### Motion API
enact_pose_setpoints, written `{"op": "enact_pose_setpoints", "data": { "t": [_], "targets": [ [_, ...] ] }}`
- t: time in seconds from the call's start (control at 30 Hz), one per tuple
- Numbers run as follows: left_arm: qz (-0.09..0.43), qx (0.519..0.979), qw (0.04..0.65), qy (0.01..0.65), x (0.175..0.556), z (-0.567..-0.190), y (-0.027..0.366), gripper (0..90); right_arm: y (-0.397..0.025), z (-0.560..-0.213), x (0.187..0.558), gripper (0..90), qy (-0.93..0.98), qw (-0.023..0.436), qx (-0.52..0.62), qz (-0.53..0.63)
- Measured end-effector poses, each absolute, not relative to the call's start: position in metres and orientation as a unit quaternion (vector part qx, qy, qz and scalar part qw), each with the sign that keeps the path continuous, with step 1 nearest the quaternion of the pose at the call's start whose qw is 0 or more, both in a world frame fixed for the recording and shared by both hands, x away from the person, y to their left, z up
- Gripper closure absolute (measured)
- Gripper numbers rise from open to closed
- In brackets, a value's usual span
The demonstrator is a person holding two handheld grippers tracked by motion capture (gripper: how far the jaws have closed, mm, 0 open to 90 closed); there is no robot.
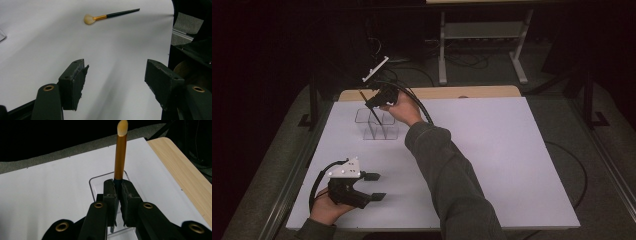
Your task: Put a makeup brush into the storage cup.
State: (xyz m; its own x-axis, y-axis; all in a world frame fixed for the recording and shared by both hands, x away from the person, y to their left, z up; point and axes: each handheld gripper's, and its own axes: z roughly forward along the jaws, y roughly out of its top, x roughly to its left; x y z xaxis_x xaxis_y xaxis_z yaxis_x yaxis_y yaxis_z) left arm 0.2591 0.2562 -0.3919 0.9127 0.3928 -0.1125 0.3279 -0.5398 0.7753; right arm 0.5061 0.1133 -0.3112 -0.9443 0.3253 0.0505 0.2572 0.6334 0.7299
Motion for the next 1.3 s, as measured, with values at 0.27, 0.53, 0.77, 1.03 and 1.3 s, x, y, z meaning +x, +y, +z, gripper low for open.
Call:
{"op": "enact_pose_setpoints", "data": {
  "t": [0.27, 0.53, 0.77, 1.03, 1.3],
  "targets": [
    [0.037, 0.878, 0.432, 0.205, 0.259, -0.392, 0.256, 32.2, 0.114, -0.318, 0.506, 82.2, 0.902, 0.040, 0.167, 0.395],
    [0.036, 0.876, 0.434, 0.206, 0.260, -0.392, 0.256, 32.2, 0.114, -0.326, 0.505, 82.1, 0.903, 0.036, 0.173, 0.391],
    [0.033, 0.877, 0.432, 0.208, 0.260, -0.393, 0.256, 32.0, 0.113, -0.334, 0.505, 82.1, 0.903, 0.032, 0.179, 0.390],
    [0.036, 0.877, 0.433, 0.205, 0.260, -0.392, 0.256, 32.0, 0.115, -0.339, 0.503, 82.0, 0.904, 0.031, 0.178, 0.387],
    [0.034, 0.879, 0.429, 0.205, 0.260, -0.393, 0.256, 32.0, 0.111, -0.346, 0.502, 81.9, 0.904, 0.028, 0.184, 0.384]
  ]
}}
